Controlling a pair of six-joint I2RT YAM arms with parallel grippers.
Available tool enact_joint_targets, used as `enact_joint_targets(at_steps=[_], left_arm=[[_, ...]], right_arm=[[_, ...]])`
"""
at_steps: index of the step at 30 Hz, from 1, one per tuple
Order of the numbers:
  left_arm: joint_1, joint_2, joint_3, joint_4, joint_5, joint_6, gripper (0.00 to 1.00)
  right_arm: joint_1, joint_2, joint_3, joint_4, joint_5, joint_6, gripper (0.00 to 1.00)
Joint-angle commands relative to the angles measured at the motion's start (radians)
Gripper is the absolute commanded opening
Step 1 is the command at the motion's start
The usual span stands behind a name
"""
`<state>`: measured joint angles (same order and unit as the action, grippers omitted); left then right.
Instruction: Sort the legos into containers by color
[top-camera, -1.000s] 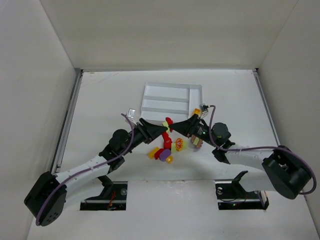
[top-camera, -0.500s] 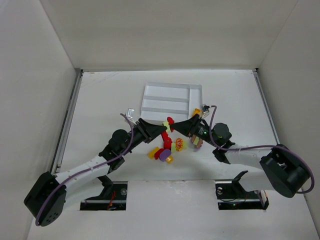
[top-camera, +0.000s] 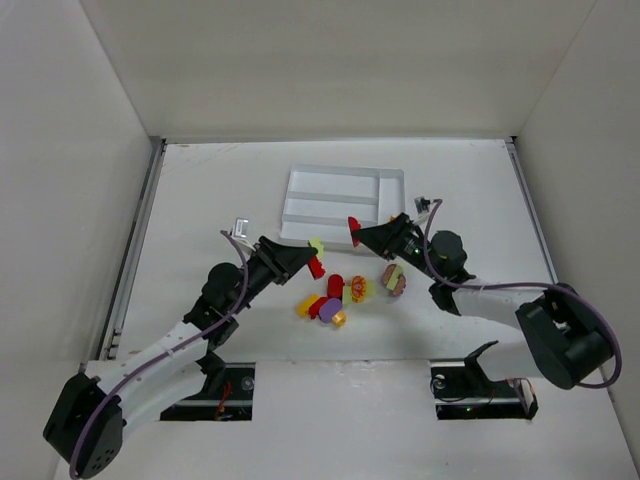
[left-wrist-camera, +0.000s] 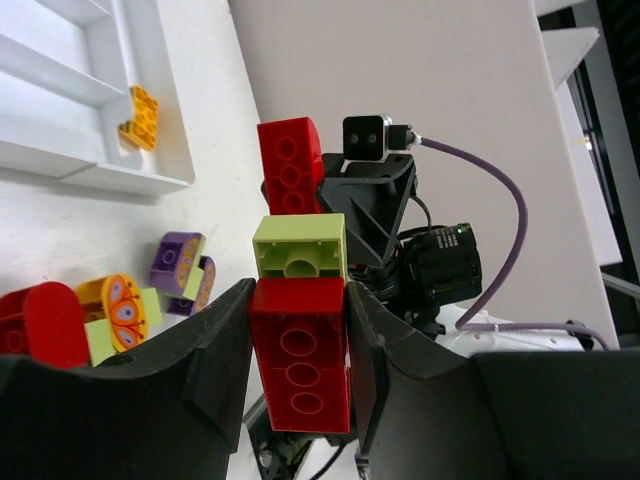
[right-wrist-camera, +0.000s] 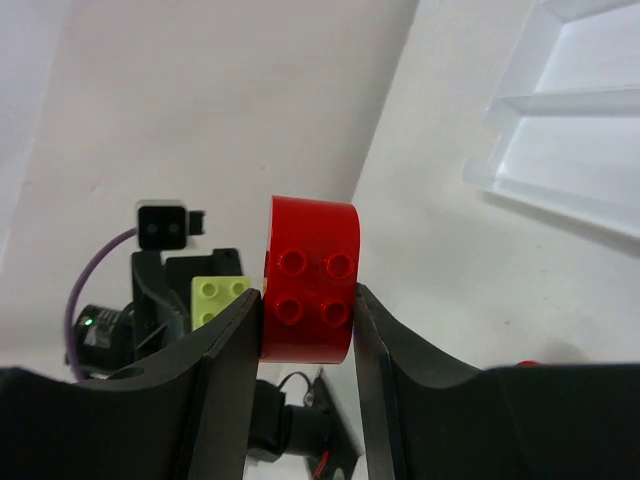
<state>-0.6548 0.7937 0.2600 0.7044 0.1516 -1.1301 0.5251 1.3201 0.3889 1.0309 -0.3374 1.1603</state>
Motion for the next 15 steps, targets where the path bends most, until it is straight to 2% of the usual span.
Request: enact_joint_targets(at_steps=[1,7,13,15], left_arm=[[0.043,-0.037,0.013,-0.029,0.003,0.026,0.10],[0.102,-0.042,0.027,-0.118,-0.017,0.055,0.11],[0.129,-0.002,0.024,-0.103,-0.017,0.069,0.11],[0.131,0.009,0.027,-0.094,-0.014,0.082,0.11]], right_arm=[[-0.015,0.043,0.109,-0.125,0.021,-0.092,0.39],[-0.004,0.152,0.381,-0.530,0.173,-0.328,0.39],[-0.017,0.422,0.779,-0.921,0.293,-0.575,0.38],[-0.026,0.493,0.881,-1.006,0.345,-0.638,0.38]])
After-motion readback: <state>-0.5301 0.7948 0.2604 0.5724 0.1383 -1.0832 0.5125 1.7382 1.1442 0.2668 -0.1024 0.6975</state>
